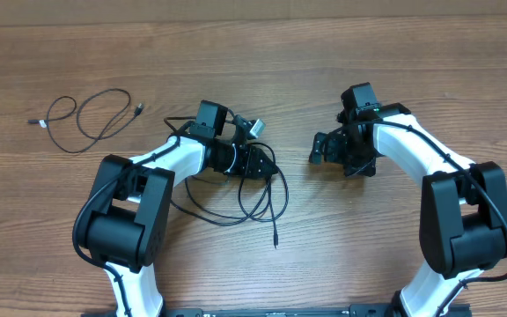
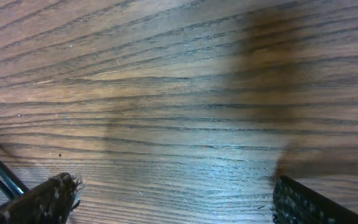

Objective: Untangle cables

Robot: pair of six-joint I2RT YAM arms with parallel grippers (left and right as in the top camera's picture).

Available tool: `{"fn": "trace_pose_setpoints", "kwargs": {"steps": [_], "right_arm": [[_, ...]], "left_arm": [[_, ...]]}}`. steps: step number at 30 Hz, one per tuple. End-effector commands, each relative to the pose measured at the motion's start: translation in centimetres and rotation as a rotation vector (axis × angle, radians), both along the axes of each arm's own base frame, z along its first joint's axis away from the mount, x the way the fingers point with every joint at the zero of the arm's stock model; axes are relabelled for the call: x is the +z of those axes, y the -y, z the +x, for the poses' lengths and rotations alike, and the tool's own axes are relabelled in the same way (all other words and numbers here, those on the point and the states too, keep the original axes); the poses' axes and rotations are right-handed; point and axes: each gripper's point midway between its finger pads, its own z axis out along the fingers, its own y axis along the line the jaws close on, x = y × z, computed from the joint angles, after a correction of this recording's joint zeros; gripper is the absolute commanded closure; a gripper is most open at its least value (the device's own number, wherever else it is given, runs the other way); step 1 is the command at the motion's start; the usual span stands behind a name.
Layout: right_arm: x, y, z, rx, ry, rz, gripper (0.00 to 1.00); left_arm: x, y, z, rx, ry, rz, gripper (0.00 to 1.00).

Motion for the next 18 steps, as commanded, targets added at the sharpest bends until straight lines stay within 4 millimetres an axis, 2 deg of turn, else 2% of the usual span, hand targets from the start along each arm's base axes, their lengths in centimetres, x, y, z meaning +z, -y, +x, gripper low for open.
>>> {"fn": "trace_pose_setpoints", "kwargs": {"steps": [1,10,12,14,18], "right_arm": [[0.5,0.0,0.6,-0.006,0.021,-0.002,0.0],[0.5,0.0,0.6,-0.006,0.021,-0.002,0.0],[0.5,0.0,0.6,-0.006,0.021,-0.002,0.0],[0.5,0.0,0.6,-0.006,0.021,-0.002,0.0],[0.5,0.0,0.6,-0.006,0.021,-0.002,0.0]], "left_arm": [[-0.8,0.6,-1.0,-0.021,-0.025,0.007,0.67],[-1.7,0.5,-0.8,0.016,-0.04,0.071,0.64],[-2.5,0.0,-0.3,0.076,-0.058,0.136,0.72],[-3.0,0.2,-0.4,0.084,-0.053,0.171,0.74],[-2.8,2.3,-1.6,0.025,-0.025,0.162,0.62]]}}
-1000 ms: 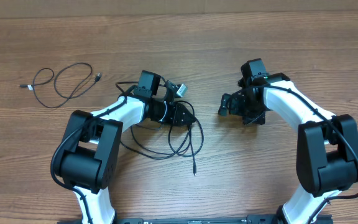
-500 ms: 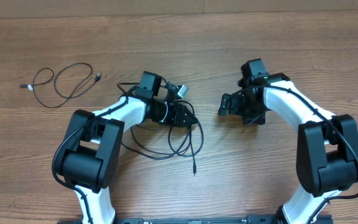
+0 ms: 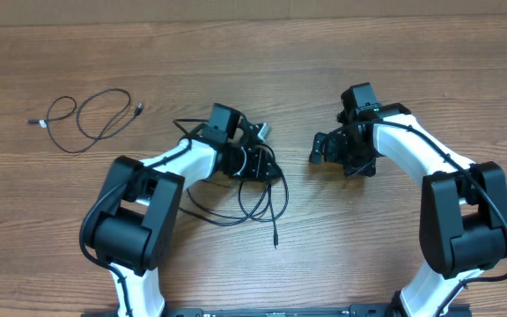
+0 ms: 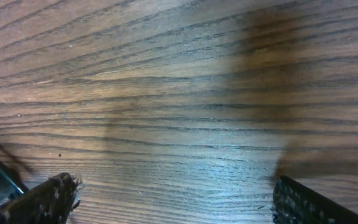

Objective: Untangle cables

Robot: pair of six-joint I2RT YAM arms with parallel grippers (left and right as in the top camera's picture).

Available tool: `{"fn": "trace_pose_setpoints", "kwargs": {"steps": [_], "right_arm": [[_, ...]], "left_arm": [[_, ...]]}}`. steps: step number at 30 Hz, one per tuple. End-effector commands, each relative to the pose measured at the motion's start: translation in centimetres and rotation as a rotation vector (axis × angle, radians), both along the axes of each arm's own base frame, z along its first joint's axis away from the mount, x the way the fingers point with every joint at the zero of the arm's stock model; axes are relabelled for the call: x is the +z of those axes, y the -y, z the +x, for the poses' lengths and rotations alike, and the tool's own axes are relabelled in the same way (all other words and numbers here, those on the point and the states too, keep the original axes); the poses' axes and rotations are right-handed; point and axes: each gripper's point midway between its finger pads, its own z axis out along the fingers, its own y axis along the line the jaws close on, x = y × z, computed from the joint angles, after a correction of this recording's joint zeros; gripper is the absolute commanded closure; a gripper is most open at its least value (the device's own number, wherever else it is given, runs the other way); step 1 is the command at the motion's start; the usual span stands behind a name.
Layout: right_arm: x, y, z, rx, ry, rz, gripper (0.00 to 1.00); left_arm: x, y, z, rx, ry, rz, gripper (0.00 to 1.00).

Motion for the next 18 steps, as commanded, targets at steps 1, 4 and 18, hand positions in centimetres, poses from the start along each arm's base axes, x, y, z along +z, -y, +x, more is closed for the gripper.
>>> {"fn": "trace_pose_setpoints", "kwargs": {"steps": [1,4,18], "right_arm": [[0.49,0.06,0.54,-0.007,0.02,-0.003,0.0],[0.49,0.06,0.54,-0.007,0.02,-0.003,0.0],[0.49,0.06,0.54,-0.007,0.02,-0.003,0.0]], "left_arm": [[-1.0,1.38,-1.42,-0.035,-0.01,0.025,0.62],[-0.95,1.57,-1.43,-0.039,-0.003,0.023,0.67],[-0.96,1.51,-1.31,-0.04,0.004,0.024,0.84]]}}
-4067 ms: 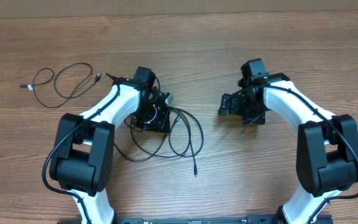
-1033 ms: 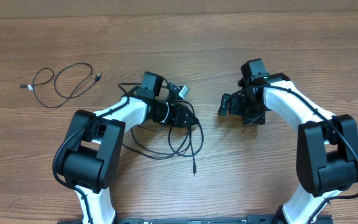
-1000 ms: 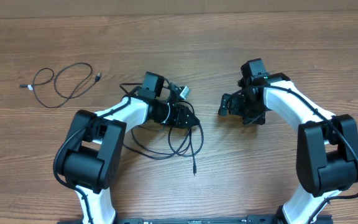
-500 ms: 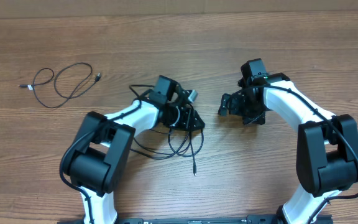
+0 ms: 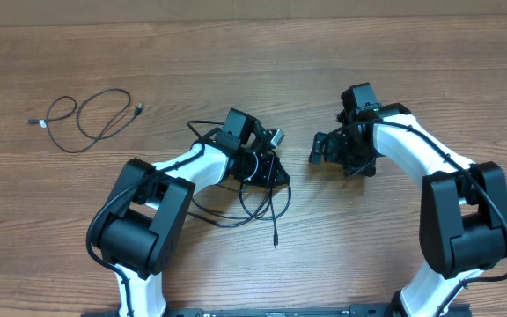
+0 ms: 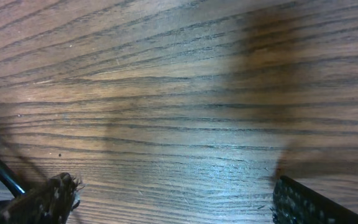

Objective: Untangle cables

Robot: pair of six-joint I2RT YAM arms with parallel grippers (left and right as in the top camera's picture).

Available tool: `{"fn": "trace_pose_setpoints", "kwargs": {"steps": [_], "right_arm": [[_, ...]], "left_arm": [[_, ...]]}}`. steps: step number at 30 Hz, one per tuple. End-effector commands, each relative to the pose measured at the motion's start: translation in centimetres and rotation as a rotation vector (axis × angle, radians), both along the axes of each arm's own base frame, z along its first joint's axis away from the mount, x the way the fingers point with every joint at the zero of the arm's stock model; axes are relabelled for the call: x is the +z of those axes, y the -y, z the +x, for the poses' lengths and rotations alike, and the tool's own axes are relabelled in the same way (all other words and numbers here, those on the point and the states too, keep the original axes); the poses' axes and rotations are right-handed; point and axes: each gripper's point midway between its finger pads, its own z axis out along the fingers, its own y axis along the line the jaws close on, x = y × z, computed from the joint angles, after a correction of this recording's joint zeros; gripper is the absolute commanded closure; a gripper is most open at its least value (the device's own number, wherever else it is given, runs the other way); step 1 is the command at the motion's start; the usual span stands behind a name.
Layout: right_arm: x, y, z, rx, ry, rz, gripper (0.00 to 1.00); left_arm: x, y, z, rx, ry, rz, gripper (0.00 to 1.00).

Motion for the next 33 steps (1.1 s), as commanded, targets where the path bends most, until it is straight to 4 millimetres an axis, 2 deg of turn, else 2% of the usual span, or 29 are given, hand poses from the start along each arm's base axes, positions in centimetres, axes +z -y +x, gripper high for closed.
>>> {"fn": "trace_pose_setpoints", "kwargs": {"steps": [1,10,13,14,18,26,30,33], "right_arm": [[0.5,0.1,0.6,-0.007,0.021,-0.003,0.0],[0.5,0.1,0.6,-0.007,0.021,-0.003,0.0],[0.5,0.1,0.6,-0.007,0.021,-0.003,0.0],[0.5,0.1,0.6,-0.007,0.021,-0.003,0.0],[0.5,0.1,0.6,-0.007,0.021,-0.003,0.0],[0.5,0.1,0.6,-0.007,0.021,-0.003,0.0],[0.5,0.1,0.6,-0.007,0.021,-0.003,0.0],[0.5,0.1,0.6,-0.007,0.021,-0.003,0.0]], "left_arm": [[-0.8,-0.4,-0.1,0.009,-0.014,0.013,0.84],[-0.8,-0.4,-0.2,0.009,-0.02,0.016,0.86],[-1.0,-0.6,-0.6,0.009,-0.042,0.027,0.76],[-1.0,-0.6,-0.6,0.01,-0.041,0.027,0.77],[-1.4,-1.0,-0.1,0.026,-0.02,0.061,0.96],[-1.6,-1.6,0.2,0.039,-0.019,0.072,0.96],[0.5,-0.9,-0.2,-0.014,-0.032,-0.048,0.96],[2.6,-1.0,0.5,-0.011,0.021,-0.074,0.96]]}}
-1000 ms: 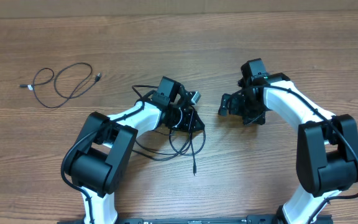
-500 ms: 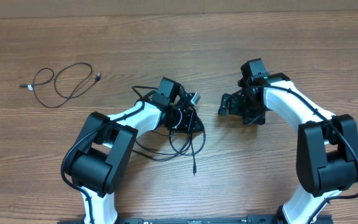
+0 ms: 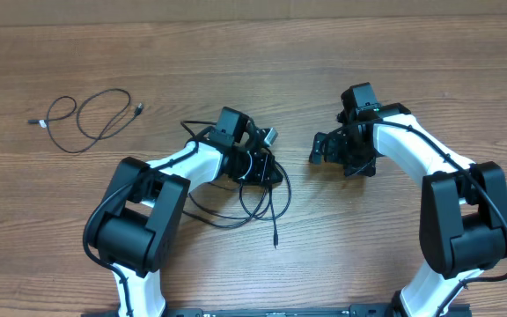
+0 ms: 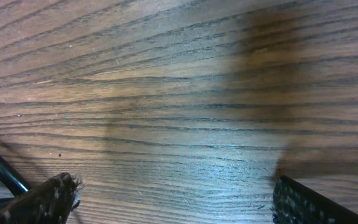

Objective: Untangle cables

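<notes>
A tangle of black cable (image 3: pixel 246 198) lies at the table's middle, with loops trailing toward the front and a white plug (image 3: pixel 271 135) at its far end. My left gripper (image 3: pixel 262 167) sits low on the top of the tangle, apparently shut on its strands. My right gripper (image 3: pixel 320 150) hovers just right of the tangle, apart from it. In the right wrist view the right gripper (image 4: pixel 176 196) is open wide over bare wood with nothing between its fingers (image 4: pixel 48 199). A black strand shows at that view's left edge.
A second, separate black cable (image 3: pixel 86 119) lies loosely coiled at the far left of the wooden table (image 3: pixel 324 53). One loose cable end (image 3: pixel 275 242) points toward the front edge.
My left gripper has shifted slightly to the left with the tangle's top strands and white plug. The right arm has not moved.
My left gripper sat on the tangle's top at the left. At each later moment it and the white plug were further right, nearer the right gripper. Now they are slightly back left. The right gripper stayed open and still.
</notes>
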Robot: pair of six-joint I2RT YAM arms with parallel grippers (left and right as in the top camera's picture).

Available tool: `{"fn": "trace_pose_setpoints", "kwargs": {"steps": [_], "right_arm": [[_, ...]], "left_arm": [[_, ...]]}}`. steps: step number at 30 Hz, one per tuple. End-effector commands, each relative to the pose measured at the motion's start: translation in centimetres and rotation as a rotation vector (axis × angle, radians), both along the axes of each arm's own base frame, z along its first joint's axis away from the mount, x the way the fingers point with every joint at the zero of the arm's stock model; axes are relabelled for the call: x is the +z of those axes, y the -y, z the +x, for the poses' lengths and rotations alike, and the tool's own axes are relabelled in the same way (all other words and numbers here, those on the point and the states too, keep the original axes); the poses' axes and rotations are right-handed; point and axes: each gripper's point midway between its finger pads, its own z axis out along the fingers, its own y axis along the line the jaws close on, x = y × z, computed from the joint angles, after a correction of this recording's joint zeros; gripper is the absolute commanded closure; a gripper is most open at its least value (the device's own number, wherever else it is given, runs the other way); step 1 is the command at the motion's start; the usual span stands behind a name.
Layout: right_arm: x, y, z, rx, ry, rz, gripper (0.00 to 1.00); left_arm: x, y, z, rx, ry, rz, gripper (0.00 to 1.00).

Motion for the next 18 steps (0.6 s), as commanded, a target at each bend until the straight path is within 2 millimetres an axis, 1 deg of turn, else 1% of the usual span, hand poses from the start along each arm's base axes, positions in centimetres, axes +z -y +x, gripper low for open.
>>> {"fn": "trace_pose_setpoints", "kwargs": {"steps": [1,3,6,8,9,11,12,13,14,15,17,18], "right_arm": [[0.5,0.0,0.6,-0.006,0.021,-0.002,0.0],[0.5,0.0,0.6,-0.006,0.021,-0.002,0.0],[0.5,0.0,0.6,-0.006,0.021,-0.002,0.0],[0.5,0.0,0.6,-0.006,0.021,-0.002,0.0],[0.5,0.0,0.6,-0.006,0.021,-0.002,0.0],[0.5,0.0,0.6,-0.006,0.021,-0.002,0.0],[0.5,0.0,0.6,-0.006,0.021,-0.002,0.0],[0.5,0.0,0.6,-0.006,0.021,-0.002,0.0],[0.5,0.0,0.6,-0.006,0.021,-0.002,0.0],[0.5,0.0,0.6,-0.006,0.021,-0.002,0.0],[0.5,0.0,0.6,-0.006,0.021,-0.002,0.0],[0.5,0.0,0.6,-0.006,0.021,-0.002,0.0]], "left_arm": [[3.5,0.4,0.4,-0.033,0.07,-0.081,0.96],[6.0,0.7,0.5,-0.042,0.119,-0.118,0.96],[11.9,1.0,0.8,-0.049,0.25,-0.186,0.96],[15.2,0.9,0.8,-0.051,0.329,-0.217,0.96],[17.2,0.9,0.8,-0.053,0.384,-0.24,0.96],[20.7,0.7,0.6,-0.054,0.487,-0.281,0.96],[23.1,0.6,0.5,-0.054,0.56,-0.31,0.96],[24.5,0.4,0.4,-0.054,0.609,-0.328,0.96],[26.7,0.3,0.1,-0.055,0.677,-0.356,0.96],[28.3,0.1,-0.2,-0.051,0.725,-0.379,0.96],[32.9,-0.3,-1.1,-0.036,0.849,-0.449,0.96],[34.3,-0.5,-1.4,-0.031,0.89,-0.473,0.96]]}}
